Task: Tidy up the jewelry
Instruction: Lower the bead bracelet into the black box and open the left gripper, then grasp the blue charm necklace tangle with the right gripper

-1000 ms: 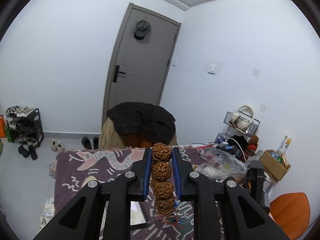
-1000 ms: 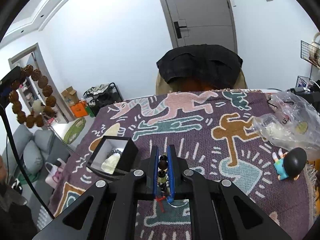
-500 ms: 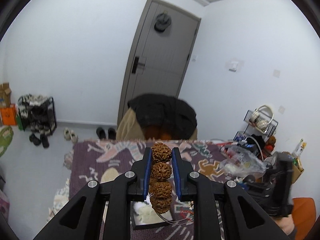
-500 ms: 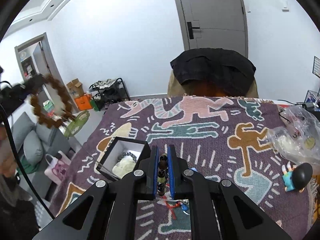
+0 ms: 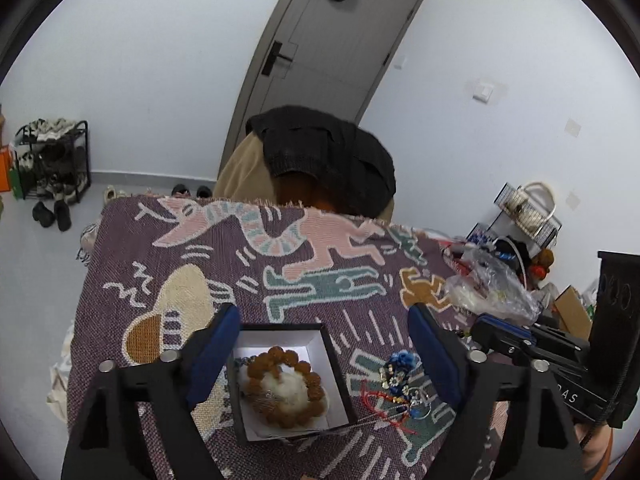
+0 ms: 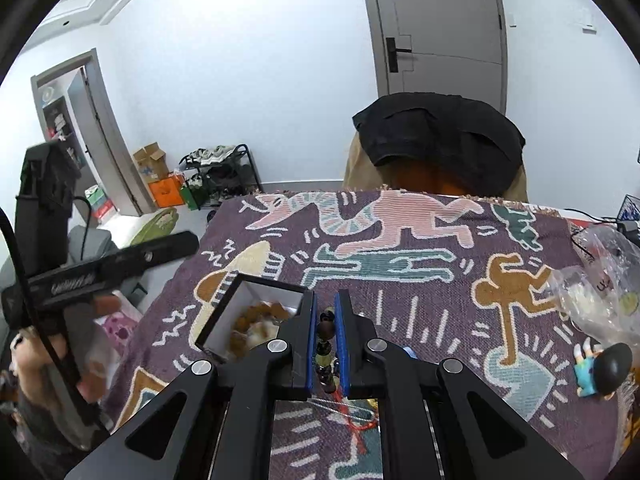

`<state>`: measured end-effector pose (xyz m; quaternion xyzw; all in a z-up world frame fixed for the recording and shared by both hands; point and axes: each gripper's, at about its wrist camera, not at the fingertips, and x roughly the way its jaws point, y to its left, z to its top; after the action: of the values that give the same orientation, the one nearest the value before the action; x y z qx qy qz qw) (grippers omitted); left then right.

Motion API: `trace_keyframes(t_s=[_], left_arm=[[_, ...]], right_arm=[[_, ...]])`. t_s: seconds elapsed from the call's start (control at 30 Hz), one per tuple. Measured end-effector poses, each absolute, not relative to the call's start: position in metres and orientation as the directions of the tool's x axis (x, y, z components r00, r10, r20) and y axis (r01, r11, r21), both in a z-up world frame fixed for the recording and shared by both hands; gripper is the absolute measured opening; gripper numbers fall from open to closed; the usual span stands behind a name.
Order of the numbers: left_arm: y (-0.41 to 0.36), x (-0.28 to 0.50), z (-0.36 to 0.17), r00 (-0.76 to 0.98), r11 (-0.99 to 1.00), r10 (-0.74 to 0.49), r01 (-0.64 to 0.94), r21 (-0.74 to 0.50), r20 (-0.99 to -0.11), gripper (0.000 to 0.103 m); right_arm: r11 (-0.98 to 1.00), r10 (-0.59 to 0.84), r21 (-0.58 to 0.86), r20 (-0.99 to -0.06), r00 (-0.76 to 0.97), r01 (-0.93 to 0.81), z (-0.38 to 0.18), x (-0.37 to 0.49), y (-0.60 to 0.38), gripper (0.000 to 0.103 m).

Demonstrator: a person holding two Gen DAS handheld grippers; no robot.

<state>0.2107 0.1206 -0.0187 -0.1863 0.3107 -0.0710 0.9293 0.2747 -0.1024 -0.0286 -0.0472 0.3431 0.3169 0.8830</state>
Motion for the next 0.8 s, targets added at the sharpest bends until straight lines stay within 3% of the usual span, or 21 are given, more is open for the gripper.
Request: trace_keyframes(t_s=[0.5, 0.53, 0.57, 0.6, 0.63, 0.8], left_arm=[[0.181, 0.155, -0.039, 0.825, 0.910, -0.117, -0.134, -0.392, -0.553, 0.086], [0.182, 0.153, -0.041, 0.824, 0.909, -0.115, -0.138, -0.393, -0.556, 0.086], [0.183, 0.151, -0.043, 0.823, 0.908, -0.114, -0.141, -0.395, -0.557, 0.086], [0.183, 0.149, -0.044, 0.824, 0.907, -0.114, -0.142, -0.397, -0.556, 0.086], [0.183, 0.146, -0.045, 0.826, 0.906, -0.112, -0.144, -0.398, -0.553, 0.086], [0.176, 0.137, -0.047, 0.841, 0.907, -0.101, -0.142, -0.398, -0.531, 0.086]], right_arm=[[0.698, 0.619, 0.210, -0.657, 0.430, -0.685, -0.046, 0.282, -0.026, 0.011], [0.697, 0.615, 0.217, -0.670, 0.415, -0.684, -0.048, 0.284, -0.024, 0.023], [0.694, 0.618, 0.237, -0.681, 0.392, -0.680, -0.052, 0.287, -0.025, 0.045], [0.696, 0.621, 0.245, -0.677, 0.395, -0.675, -0.053, 0.288, -0.029, 0.055], [0.702, 0.620, 0.244, -0.671, 0.406, -0.668, -0.053, 0.288, -0.034, 0.060], [0.772, 0.557, 0.217, -0.685, 0.470, -0.598, -0.059, 0.291, -0.080, 0.060]])
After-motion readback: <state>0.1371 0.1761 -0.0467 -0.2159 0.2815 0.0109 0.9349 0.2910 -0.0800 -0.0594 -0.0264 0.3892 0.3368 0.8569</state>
